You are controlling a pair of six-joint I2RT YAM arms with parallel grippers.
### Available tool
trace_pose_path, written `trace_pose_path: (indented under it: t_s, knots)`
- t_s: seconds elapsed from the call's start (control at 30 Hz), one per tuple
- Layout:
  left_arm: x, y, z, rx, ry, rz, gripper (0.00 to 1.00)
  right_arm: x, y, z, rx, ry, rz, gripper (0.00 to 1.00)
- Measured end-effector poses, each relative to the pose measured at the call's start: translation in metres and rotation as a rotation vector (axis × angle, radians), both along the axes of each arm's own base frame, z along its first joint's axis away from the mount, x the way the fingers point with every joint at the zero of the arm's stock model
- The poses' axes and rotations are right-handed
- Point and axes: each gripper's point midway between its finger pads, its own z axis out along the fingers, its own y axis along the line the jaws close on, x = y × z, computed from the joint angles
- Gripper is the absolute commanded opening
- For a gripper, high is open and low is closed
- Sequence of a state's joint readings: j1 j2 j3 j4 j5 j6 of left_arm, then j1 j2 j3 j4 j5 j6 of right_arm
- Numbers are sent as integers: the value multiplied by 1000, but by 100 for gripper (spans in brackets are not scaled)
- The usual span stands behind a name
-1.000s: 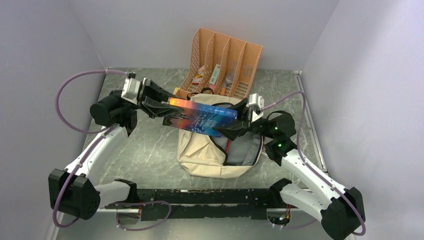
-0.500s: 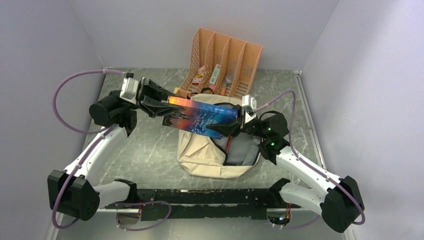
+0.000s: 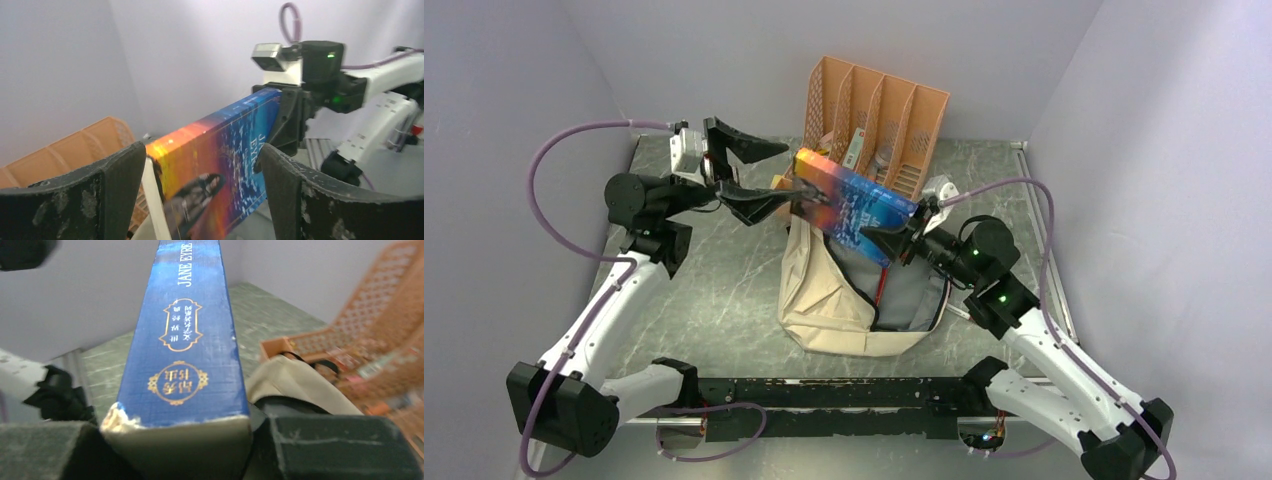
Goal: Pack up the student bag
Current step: Pick up the book from the center of the board, then place the book in the student bag.
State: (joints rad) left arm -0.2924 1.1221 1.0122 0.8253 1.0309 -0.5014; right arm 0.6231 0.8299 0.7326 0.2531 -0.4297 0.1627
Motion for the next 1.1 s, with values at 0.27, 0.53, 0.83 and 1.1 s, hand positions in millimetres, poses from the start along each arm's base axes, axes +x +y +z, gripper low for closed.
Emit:
trace_pose_path:
  t_s: [0.27, 0.53, 0.83, 1.1]
  knots:
    - [70, 11, -22, 14, 249, 293, 77, 45, -47, -11, -178, 196, -365, 0]
    - [134, 33, -100, 137, 627, 598, 71, 84, -88, -47, -325, 451, -663, 0]
    - [119, 3, -163, 293, 819, 734, 69, 101, -105, -75, -403, 615, -787, 0]
    - [89, -66, -184, 453, 806, 774, 72, 119, -168, -61, -312, 621, -1014, 0]
